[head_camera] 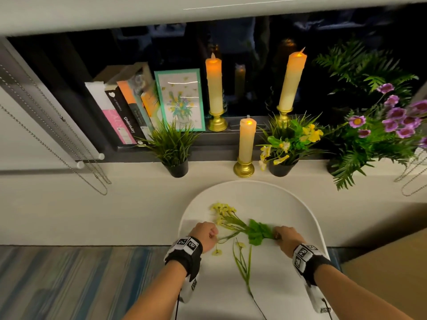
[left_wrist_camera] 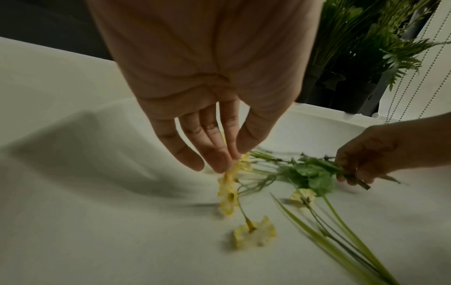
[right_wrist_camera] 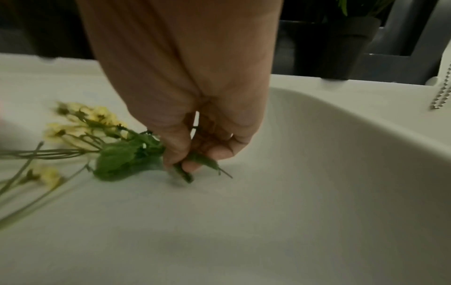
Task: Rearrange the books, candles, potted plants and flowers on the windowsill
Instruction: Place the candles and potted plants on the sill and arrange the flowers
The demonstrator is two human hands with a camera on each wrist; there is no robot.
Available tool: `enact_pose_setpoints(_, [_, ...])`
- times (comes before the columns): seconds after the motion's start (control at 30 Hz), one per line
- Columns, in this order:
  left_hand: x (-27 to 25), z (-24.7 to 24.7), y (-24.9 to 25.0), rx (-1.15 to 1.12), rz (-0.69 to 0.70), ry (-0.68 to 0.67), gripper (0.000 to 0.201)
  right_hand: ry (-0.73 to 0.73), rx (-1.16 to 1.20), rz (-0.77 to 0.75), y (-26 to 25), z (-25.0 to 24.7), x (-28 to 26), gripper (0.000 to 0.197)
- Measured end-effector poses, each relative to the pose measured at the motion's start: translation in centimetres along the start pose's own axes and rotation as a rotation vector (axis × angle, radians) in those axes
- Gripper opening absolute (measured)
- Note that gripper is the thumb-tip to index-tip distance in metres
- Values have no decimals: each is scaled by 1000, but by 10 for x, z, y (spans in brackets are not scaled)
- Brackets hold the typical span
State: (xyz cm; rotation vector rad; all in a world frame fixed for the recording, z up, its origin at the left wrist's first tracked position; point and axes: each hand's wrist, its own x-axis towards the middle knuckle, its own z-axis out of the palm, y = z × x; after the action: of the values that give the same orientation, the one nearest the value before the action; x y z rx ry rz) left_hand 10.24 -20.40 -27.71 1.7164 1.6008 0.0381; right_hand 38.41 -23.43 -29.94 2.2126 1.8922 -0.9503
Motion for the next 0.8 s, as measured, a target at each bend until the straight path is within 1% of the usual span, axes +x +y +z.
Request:
enact_pose_setpoints(0.07, [3,-2,1,-16,8,12,23,28,54,-31,-2,-10,3,25])
enact_pose_setpoints(0.17, [6,-7,6,-48,59,39,18,111,188,-139,-6,-28,2,38])
enact_pose_setpoints(0.2, [7,-8,8,-70,87,54,16,137,231,-178,-8,-34,-2,39])
enact_pose_setpoints(0.3, [7,-9,13,-123,150,83,13,193,302,-250,-14,-46,-11,33])
enact_pose_setpoints(0.33, [7,-9,13,-136,162,86,16,202,314,-265,-15,-47,-13,32])
enact_pose_setpoints(0.37, [6,-11,13,-157,161,90,23,212,326,-274,-16,-48,-13,33])
enact_pose_setpoints(0.43, [5,-15,7,-237,129,118,36,240,352,-275,-15,-49,-15,35])
enact_pose_setpoints(0.47, [3,-18,2,-292,110,148,38,247,366,-265,-13,-48,-16,37])
enact_pose_setpoints(0.53, [-2,-25,-11,-417,64,209,37,240,394,-230,-8,-46,-19,38])
enact_pose_setpoints(0.6, [-5,-32,-29,-454,10,247,35,214,411,-190,-5,-44,-23,37])
enact_pose_setpoints(0.67, [-8,-37,-41,-421,9,248,28,173,447,-179,-8,-40,-27,33])
enact_pose_setpoints(0.7, [-8,-39,-44,-361,26,239,28,152,464,-185,-12,-37,-28,31])
enact_pose_setpoints(0.77, [-10,-41,-35,-245,76,207,24,116,490,-204,-24,-29,-27,32])
enact_pose_setpoints(0.8, [-12,-41,-26,-247,97,175,17,104,504,-216,-31,-25,-25,31])
